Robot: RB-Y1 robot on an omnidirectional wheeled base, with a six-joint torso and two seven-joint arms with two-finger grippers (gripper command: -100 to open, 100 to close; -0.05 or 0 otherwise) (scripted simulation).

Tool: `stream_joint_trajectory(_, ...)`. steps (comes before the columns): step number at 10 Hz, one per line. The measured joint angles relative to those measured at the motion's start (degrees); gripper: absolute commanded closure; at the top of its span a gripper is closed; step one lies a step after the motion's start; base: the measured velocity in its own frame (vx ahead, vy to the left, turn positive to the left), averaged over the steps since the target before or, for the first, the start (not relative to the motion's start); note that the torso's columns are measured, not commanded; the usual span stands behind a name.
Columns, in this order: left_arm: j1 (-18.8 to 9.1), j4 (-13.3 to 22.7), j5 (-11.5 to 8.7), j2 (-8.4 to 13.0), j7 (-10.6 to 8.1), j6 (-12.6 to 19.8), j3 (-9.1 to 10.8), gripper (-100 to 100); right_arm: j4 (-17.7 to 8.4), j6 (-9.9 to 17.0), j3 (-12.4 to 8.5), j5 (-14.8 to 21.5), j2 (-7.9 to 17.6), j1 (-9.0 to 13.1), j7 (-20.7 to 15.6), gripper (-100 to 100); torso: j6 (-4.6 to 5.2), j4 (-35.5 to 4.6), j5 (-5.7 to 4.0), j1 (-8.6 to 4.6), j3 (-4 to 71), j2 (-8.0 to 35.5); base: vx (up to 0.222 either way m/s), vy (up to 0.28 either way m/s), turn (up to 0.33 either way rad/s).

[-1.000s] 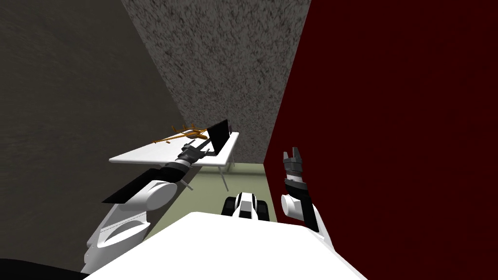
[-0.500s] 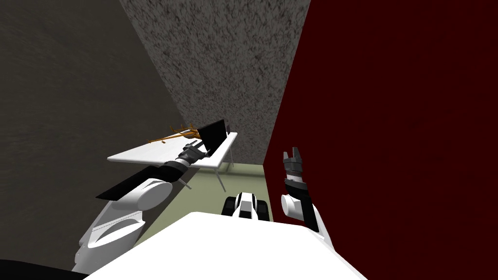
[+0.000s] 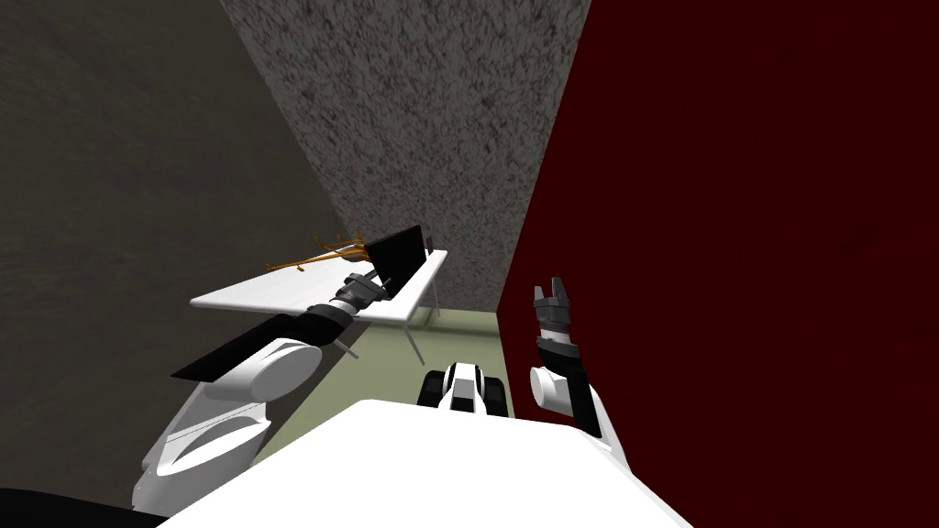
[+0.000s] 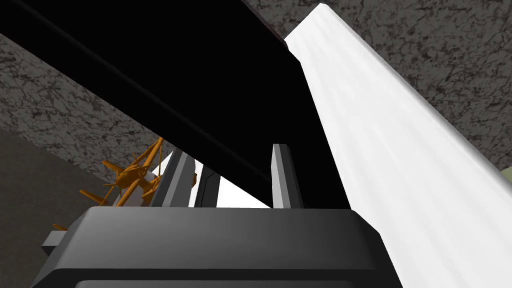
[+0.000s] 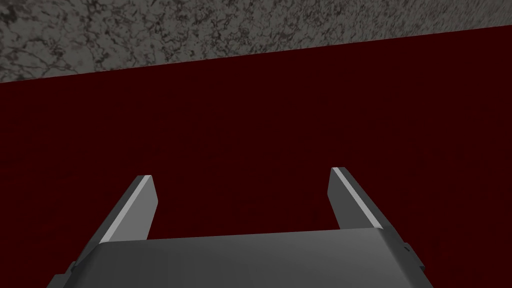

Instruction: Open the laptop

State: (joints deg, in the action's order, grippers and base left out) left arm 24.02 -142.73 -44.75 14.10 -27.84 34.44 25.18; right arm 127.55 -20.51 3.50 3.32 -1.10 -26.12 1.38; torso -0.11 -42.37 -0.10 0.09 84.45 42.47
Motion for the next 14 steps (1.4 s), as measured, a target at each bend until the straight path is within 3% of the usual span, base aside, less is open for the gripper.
stream_joint_trajectory(8,2.3,-3.3,-7.3,-5.2,-9.81,3.1,1.65,100,0.0,0.0,0.0,0.0,0.0,0.0,0.0,0,0.08,0.0,0.03,-0.18,0.1,-0.1,0.03,0.05,0.046)
stream_joint_trajectory(10,2.4,-3.1,-8.2,-6.0,-10.98,3.2,1.6,100,0.0,0.0,0.0,0.0,0.0,0.0,0.0,0,0.1,0.1,0.1,-0.06,0.1,-0.2,0.011,0.047,0.03)
stream_joint_trajectory(14,2.5,-2.3,-11.2,-9.0,-15.38,3.6,0.87,100,0.0,0.0,0.0,0.0,0.0,0.0,0.0,0,-0.06,0.2,0.32,0.37,0.2,-0.4,0.011,0.044,0.019)
